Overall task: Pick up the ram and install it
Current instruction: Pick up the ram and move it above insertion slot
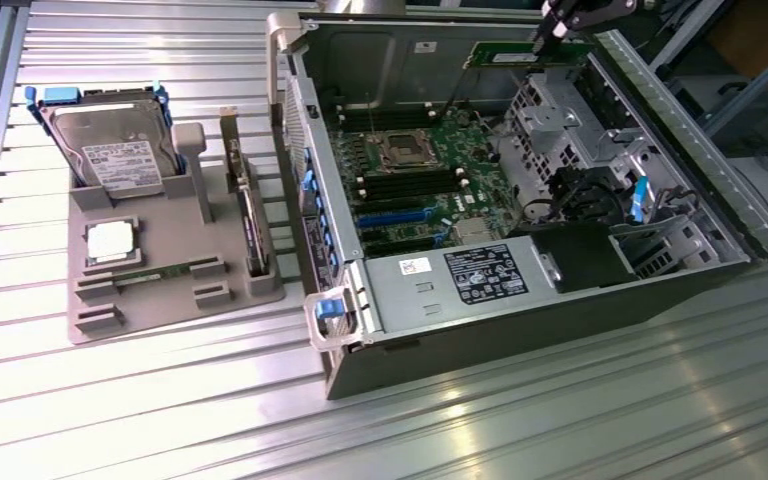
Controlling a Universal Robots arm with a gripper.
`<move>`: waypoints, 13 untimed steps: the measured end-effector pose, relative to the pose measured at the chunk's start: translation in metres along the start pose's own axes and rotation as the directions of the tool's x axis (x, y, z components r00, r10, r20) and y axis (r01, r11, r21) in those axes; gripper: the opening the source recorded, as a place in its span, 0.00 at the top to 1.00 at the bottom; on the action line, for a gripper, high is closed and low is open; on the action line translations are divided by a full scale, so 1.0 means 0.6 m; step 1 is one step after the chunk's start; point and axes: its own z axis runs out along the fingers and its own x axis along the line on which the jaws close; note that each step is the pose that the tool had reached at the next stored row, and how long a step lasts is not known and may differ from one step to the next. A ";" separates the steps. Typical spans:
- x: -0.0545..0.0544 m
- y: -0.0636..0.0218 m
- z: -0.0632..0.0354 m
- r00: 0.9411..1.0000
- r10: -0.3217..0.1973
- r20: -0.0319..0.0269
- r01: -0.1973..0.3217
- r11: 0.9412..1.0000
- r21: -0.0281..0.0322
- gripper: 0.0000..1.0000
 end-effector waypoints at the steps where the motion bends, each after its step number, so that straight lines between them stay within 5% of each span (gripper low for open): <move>1: 0.000 0.000 0.000 1.000 0.000 0.000 0.000 1.000 0.000 0.87; 13: 0.002 0.002 0.021 1.000 0.000 0.000 0.000 1.000 0.000 0.87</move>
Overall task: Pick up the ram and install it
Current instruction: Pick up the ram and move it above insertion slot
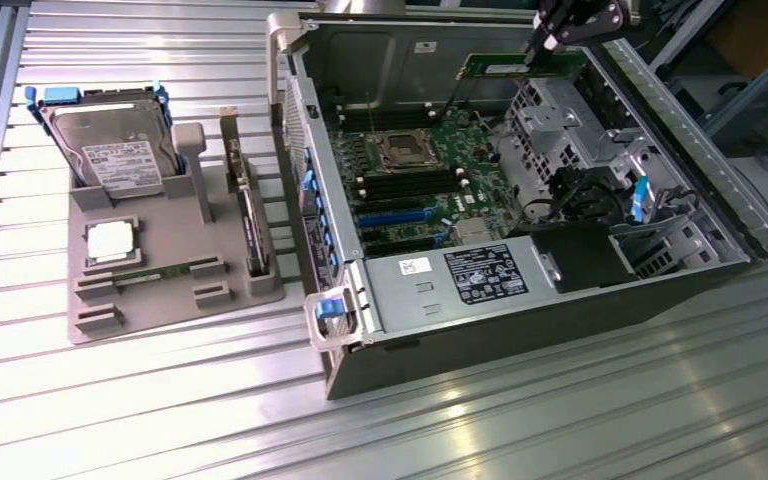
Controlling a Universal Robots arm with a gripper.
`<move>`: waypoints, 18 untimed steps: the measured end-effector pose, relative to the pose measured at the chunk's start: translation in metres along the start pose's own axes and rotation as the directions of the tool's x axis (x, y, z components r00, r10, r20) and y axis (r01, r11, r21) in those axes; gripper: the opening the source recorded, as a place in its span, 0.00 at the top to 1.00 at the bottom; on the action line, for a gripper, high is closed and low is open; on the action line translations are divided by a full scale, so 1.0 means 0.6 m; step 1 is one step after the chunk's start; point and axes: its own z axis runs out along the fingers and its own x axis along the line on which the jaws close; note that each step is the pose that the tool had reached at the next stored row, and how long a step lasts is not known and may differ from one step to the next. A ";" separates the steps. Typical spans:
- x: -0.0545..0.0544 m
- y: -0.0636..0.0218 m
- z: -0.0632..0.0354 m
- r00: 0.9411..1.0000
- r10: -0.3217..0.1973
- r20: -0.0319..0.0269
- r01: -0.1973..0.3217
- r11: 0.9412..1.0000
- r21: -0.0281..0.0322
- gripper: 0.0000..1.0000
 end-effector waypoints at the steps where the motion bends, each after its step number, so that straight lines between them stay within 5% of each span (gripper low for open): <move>1: 0.000 0.000 0.003 1.000 0.000 0.000 0.000 1.000 0.000 0.87; 18: 0.003 -0.002 0.037 1.000 0.000 0.000 0.000 1.000 0.000 0.87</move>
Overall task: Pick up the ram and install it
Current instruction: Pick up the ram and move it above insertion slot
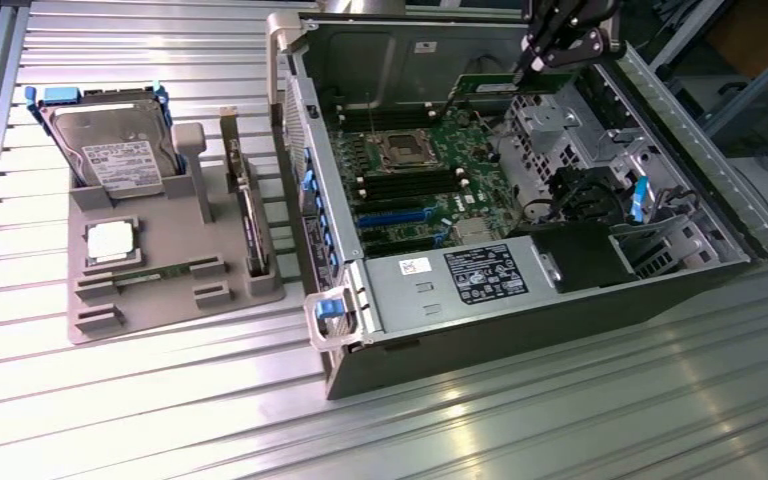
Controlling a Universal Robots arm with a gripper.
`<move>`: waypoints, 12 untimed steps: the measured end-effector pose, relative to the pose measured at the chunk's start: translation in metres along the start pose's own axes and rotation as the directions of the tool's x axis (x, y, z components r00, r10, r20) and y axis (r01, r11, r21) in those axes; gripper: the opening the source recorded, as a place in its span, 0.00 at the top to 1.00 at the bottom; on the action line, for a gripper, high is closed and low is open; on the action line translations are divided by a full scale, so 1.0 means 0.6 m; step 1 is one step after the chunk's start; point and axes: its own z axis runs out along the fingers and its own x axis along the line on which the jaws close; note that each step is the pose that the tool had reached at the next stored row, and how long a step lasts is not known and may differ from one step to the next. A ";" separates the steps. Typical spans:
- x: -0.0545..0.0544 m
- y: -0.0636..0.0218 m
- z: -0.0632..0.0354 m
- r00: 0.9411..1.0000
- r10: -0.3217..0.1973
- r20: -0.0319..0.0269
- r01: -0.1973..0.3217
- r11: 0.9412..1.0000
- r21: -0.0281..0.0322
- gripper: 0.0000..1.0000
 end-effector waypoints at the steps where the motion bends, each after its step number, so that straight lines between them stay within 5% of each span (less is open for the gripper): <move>1: 0.000 0.000 0.002 1.000 0.000 0.000 0.000 1.000 0.000 0.87; 12: 0.001 -0.001 0.016 1.000 0.000 0.000 0.000 1.000 0.000 0.87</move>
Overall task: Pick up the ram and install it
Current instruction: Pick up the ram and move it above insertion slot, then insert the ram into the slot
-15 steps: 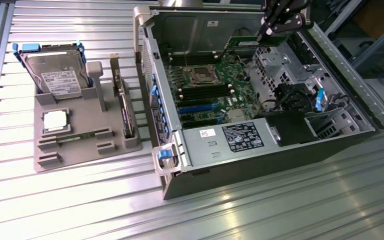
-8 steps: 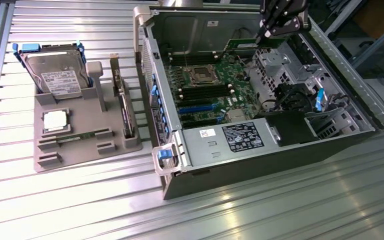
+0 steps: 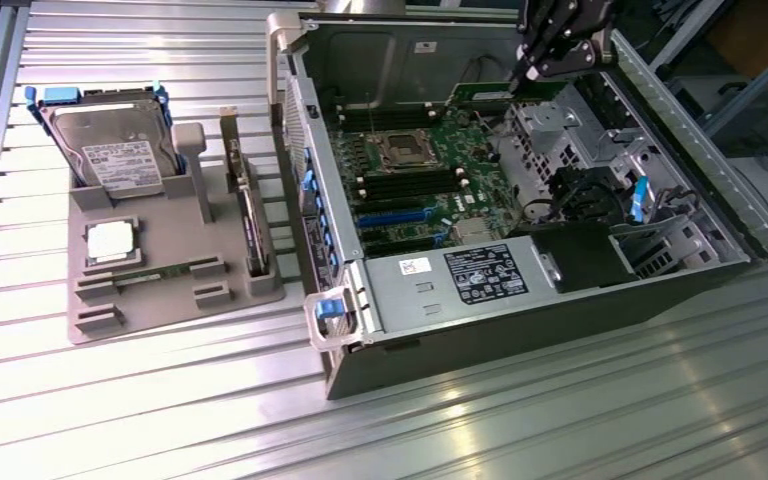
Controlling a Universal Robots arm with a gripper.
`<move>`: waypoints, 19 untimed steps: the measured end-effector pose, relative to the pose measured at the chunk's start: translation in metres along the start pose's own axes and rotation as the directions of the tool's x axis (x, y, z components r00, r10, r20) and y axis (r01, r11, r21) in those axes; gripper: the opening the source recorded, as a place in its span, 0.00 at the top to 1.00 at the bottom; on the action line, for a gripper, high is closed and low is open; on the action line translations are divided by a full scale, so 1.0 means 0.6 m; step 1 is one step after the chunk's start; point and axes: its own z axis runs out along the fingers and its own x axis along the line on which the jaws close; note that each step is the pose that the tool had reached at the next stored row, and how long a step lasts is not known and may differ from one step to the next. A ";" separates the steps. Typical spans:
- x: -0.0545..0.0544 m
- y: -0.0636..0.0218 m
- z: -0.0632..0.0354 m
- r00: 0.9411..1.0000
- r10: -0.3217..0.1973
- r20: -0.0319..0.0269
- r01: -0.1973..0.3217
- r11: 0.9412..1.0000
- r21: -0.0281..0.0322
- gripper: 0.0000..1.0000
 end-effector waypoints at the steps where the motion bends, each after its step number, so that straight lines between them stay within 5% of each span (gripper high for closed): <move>1: 0.000 0.000 0.001 1.000 0.000 0.000 0.000 1.000 0.000 0.87; 19: 0.002 -0.001 0.022 1.000 0.000 0.000 0.000 1.000 0.000 0.87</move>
